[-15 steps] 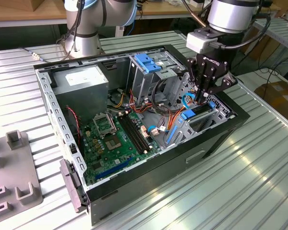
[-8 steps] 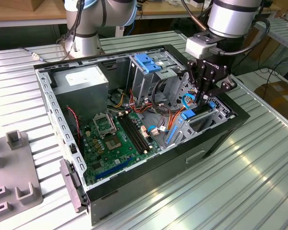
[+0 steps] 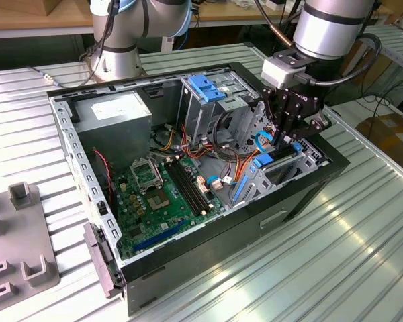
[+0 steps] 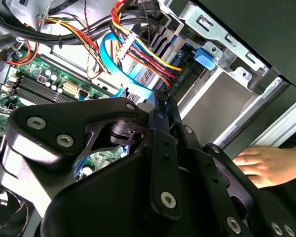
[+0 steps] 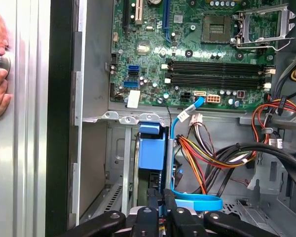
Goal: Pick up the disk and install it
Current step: 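Insert the second disk wire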
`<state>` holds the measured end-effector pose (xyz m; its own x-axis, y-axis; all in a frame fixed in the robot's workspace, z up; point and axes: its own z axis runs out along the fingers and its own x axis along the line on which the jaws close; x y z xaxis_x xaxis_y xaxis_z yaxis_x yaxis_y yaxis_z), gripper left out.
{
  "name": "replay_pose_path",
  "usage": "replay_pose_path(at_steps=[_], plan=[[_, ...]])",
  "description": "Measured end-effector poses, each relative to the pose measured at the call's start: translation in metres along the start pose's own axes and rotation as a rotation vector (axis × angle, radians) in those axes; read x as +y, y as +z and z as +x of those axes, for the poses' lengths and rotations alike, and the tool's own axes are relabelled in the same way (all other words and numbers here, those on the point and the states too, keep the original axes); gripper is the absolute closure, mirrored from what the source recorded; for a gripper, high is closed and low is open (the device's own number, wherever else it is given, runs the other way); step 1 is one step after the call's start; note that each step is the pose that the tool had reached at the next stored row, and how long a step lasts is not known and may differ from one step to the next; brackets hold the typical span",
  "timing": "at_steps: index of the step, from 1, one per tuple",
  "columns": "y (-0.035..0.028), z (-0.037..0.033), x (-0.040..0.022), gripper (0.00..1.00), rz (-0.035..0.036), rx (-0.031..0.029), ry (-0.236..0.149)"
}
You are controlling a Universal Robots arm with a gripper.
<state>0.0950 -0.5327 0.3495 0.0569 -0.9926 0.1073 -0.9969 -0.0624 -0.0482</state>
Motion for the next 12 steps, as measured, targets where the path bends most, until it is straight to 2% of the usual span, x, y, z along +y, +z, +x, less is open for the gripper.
replay_pose_path(at_steps=[3,6,8,10,12], plan=[[0.0,0.0,0.0,0.84,0.0,-0.0003,0.0],[0.0008,0.001,0.0001,0.84,0.0006,-0.0089,0.0],[0.0012,0.0024,0.0002,0.84,0.0013,-0.0113,0.001],[0.0016,0.0047,0.0009,0.84,0.0106,-0.0216,0.002],[0.0019,0.0062,0.0023,0.84,0.0153,-0.0349,0.003]])
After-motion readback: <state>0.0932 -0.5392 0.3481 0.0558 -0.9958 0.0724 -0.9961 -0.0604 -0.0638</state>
